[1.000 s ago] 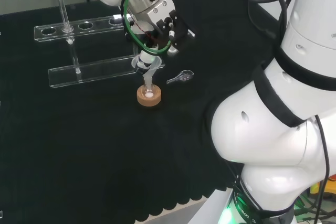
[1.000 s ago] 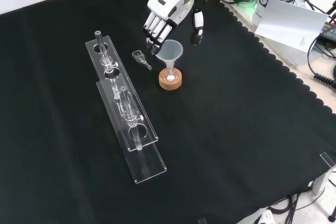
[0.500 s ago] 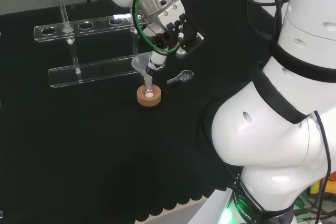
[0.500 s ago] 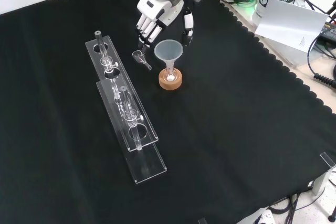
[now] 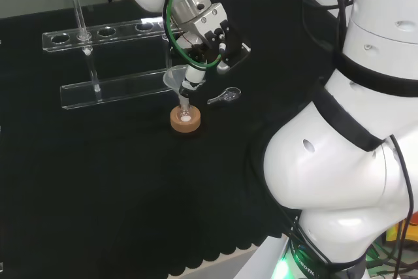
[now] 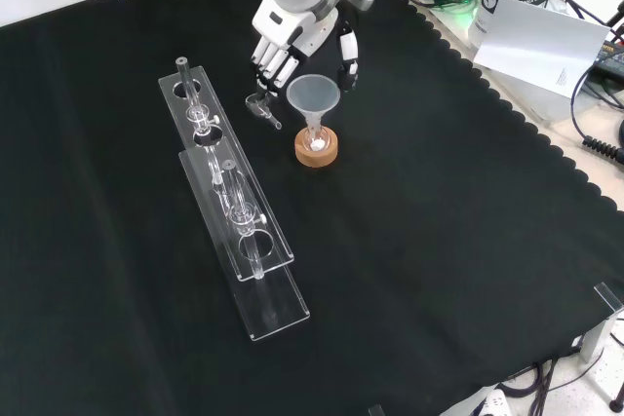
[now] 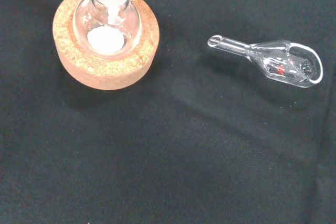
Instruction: Remove the funnel from the round-bottom flask.
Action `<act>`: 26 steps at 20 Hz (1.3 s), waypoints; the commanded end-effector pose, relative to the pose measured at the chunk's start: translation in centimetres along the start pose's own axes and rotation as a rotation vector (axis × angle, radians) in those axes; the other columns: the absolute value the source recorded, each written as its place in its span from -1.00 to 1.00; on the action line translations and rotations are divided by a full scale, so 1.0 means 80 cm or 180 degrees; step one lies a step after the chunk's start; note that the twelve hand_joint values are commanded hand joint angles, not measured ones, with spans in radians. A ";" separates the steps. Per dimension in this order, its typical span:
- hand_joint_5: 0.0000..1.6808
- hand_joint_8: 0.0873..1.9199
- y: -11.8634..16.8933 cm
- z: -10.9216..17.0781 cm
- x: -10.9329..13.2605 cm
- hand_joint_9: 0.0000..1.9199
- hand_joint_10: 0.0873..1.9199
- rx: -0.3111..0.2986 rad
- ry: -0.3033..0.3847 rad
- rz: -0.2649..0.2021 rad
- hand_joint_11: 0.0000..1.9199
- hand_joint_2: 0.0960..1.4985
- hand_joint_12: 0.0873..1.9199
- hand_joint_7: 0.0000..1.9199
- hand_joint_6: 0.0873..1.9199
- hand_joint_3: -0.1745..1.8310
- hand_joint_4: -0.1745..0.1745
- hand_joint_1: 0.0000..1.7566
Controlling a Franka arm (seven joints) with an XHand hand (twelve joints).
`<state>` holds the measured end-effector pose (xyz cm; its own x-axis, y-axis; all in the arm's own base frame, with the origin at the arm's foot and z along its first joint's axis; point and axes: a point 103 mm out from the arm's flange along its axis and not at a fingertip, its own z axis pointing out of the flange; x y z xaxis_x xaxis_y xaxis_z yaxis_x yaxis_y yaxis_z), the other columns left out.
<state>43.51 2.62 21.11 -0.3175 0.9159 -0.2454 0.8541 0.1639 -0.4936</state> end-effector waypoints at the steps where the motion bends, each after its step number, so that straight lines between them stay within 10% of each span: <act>1: -0.86 -0.34 0.002 0.004 0.000 -0.72 -0.29 -0.0022 0.0020 -0.0023 -0.63 -0.19 0.40 -0.98 -1.00 -0.50 -0.17 -0.31; 26: -0.90 -0.33 0.001 0.003 0.022 -0.71 -0.28 0.0110 0.0043 -0.0163 -0.62 -0.20 0.39 -0.98 -1.00 -0.50 -0.19 -0.31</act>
<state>42.92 3.73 20.81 -0.3502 0.9161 -0.1951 0.8237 0.2020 -0.5298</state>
